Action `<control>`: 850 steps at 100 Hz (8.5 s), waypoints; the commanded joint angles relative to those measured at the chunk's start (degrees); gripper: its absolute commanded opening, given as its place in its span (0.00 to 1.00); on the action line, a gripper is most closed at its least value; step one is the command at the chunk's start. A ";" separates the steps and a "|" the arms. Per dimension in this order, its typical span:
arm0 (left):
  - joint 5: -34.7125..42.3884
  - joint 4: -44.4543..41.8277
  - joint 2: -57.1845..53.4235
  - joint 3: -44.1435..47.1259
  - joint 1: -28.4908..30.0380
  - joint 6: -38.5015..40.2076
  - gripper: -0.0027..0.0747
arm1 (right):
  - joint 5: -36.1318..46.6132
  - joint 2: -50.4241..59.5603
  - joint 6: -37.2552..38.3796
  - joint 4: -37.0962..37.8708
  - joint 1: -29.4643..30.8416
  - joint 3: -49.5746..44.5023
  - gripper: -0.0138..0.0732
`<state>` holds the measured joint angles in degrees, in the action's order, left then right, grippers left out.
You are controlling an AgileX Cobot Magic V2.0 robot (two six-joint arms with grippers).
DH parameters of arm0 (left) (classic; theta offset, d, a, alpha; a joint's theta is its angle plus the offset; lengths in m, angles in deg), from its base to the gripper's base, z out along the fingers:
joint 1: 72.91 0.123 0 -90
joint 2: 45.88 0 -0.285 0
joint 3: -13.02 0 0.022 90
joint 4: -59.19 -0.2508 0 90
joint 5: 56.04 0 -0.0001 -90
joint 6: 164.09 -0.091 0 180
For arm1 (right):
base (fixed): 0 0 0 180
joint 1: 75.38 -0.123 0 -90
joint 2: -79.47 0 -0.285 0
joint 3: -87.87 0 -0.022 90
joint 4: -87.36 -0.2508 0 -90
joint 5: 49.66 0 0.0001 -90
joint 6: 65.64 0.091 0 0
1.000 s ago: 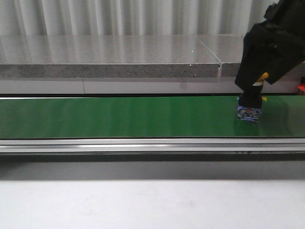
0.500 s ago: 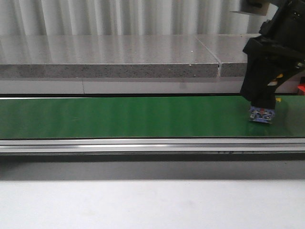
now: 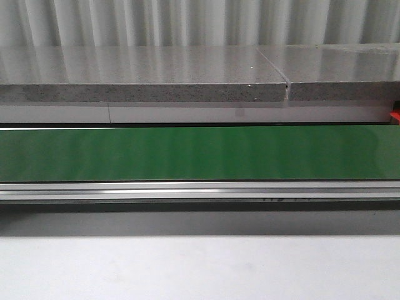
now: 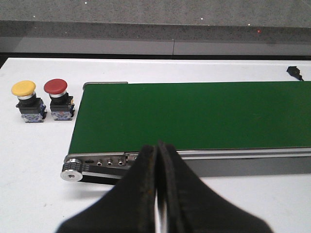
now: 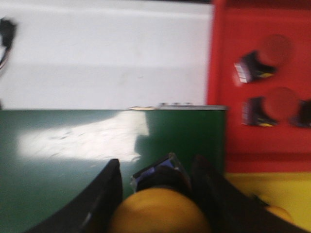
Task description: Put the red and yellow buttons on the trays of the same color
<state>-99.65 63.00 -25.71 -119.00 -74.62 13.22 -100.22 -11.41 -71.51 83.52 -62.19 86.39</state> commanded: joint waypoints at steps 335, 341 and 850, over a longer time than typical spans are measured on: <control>3.78 0.81 0.77 -1.47 -0.46 0.18 0.01 | 19.47 27.30 0.47 -0.31 -14.55 -23.34 0.86; 3.78 0.81 0.77 -1.47 -0.46 0.18 0.01 | 19.25 30.44 0.47 -0.31 -14.55 -26.36 0.86; 8.29 -11.06 91.54 -50.05 14.21 30.60 0.01 | 18.36 43.32 0.53 -0.38 -14.55 -34.65 0.05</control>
<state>-92.94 51.68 71.34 -167.37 -59.78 44.53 -85.34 31.72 -70.49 83.37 -76.69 50.34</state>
